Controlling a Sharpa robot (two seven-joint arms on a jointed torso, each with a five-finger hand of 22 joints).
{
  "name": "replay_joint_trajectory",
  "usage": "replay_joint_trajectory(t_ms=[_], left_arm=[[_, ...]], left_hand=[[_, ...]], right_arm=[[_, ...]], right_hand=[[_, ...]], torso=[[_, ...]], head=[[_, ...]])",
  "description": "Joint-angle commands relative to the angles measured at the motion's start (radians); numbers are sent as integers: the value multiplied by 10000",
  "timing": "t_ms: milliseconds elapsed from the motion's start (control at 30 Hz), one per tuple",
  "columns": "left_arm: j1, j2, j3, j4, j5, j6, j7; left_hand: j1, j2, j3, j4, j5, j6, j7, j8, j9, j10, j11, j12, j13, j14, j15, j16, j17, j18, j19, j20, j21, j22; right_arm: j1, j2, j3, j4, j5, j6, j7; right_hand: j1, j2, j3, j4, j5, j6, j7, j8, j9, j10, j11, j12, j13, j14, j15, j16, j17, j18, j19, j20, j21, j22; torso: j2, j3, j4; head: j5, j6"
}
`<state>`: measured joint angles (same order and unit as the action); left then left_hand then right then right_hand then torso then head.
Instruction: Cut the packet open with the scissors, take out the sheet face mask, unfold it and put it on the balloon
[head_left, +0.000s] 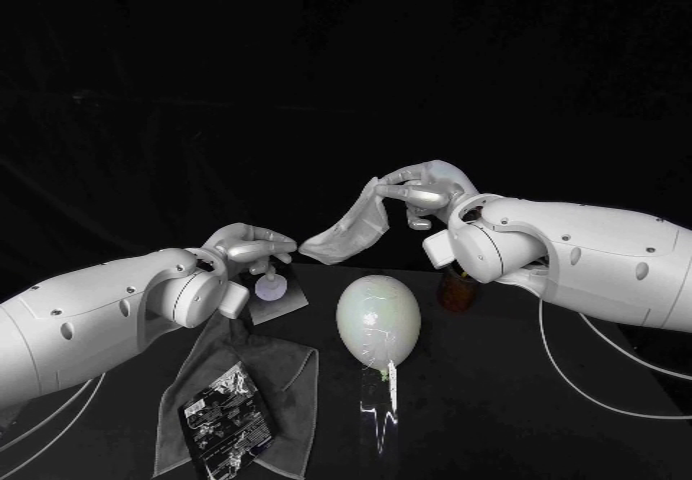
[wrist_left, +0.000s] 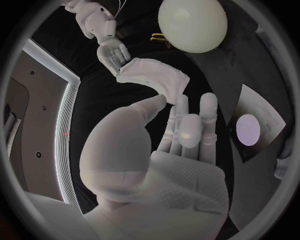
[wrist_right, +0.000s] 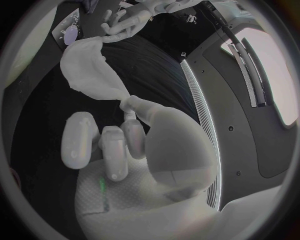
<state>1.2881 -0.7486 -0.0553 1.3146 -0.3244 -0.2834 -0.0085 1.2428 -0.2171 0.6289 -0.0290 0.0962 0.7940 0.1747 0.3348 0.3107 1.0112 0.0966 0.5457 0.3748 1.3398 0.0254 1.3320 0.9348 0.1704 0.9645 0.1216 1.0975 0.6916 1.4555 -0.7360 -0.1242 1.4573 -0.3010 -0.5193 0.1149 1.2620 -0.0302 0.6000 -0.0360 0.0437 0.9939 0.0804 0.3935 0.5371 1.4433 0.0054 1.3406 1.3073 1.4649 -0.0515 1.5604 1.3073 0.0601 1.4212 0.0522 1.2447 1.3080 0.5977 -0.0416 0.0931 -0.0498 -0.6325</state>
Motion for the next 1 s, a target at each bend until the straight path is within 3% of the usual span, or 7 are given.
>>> replay_joint_trajectory(t_ms=[33,433,633,733,900,933,1000], left_arm=[[9,24,1,-86,-345,377,-303],[7,203,-93,-662,-755,741,-641],[-2,344,-122,-846,-477,691,204],[-4,414,-114,-883,-140,694,994],[-8,593,-90,-950,732,805,2768],[-9,618,-87,-960,820,818,2947],[-9,697,-80,-1003,1036,863,3407]], left_hand=[[121,17,-79,-16,-41,-54,11,-46,-15,-105,8,67,-20,-55,10,-35,-36,90,-85,-5,-82,-31],[162,0,-181,-17,-48,-53,17,-48,-29,-236,29,103,-52,-102,31,-29,-89,100,-130,16,-134,-88],[198,26,-213,-15,-46,-9,16,-22,-25,-265,30,138,-62,-174,36,-74,-230,126,-229,24,-219,-222],[286,78,-331,22,-35,73,70,50,-34,-626,128,7,-312,-2160,145,-1708,-3179,114,-798,126,-771,-524],[378,66,-336,98,-29,161,212,136,-81,-987,386,-582,-1020,-4814,566,-3618,-4191,-158,-2482,598,-2547,-1391],[421,85,-298,115,-27,159,252,142,-98,-1107,476,-783,-1214,-5503,737,-4069,-4443,-350,-3052,800,-3166,-1704],[457,71,-387,175,-29,164,300,185,-145,-1131,604,-1151,-1703,-6097,927,-4531,-4925,-437,-3488,1168,-4350,-2424]], right_arm=[[50,67,11,-104,-181,360,-112],[249,344,11,-505,-312,608,-286],[344,485,10,-754,-747,1068,-585],[360,536,10,-814,-986,1243,-679],[378,673,9,-899,-1757,1500,-826],[383,693,9,-914,-1922,1532,-853],[414,759,9,-975,-2471,1651,-959]], right_hand=[[38,28,44,-46,48,59,8,85,157,10,-10,10,787,1027,-54,51,2501,75,40,10,8,1733],[38,28,44,-46,48,59,8,85,157,10,-10,10,787,1027,-54,51,2501,75,40,10,8,1733],[34,20,56,-62,48,53,10,88,157,21,-8,29,804,1025,-54,46,2490,80,28,9,-16,1726],[34,20,56,-62,48,53,10,88,157,21,-8,29,804,1025,-54,46,2490,80,28,9,-16,1726],[30,12,61,-71,49,50,12,90,157,9,-7,6,787,1025,-53,47,2492,77,35,9,-1,1730],[30,12,61,-71,49,50,12,90,157,9,-7,6,787,1025,-53,47,2492,77,35,9,-1,1730],[24,-7,69,-92,48,43,15,93,157,4,-5,-3,782,1027,-52,50,2501,71,46,9,26,1737]], torso=[[6,1,10],[9,-1,-9],[17,-7,-10],[20,-8,-11],[17,-1,-6],[17,1,-8],[17,-2,-10]], head=[[-9,19],[-45,82],[-53,118],[-42,116],[-24,134],[-19,133],[-19,131]])
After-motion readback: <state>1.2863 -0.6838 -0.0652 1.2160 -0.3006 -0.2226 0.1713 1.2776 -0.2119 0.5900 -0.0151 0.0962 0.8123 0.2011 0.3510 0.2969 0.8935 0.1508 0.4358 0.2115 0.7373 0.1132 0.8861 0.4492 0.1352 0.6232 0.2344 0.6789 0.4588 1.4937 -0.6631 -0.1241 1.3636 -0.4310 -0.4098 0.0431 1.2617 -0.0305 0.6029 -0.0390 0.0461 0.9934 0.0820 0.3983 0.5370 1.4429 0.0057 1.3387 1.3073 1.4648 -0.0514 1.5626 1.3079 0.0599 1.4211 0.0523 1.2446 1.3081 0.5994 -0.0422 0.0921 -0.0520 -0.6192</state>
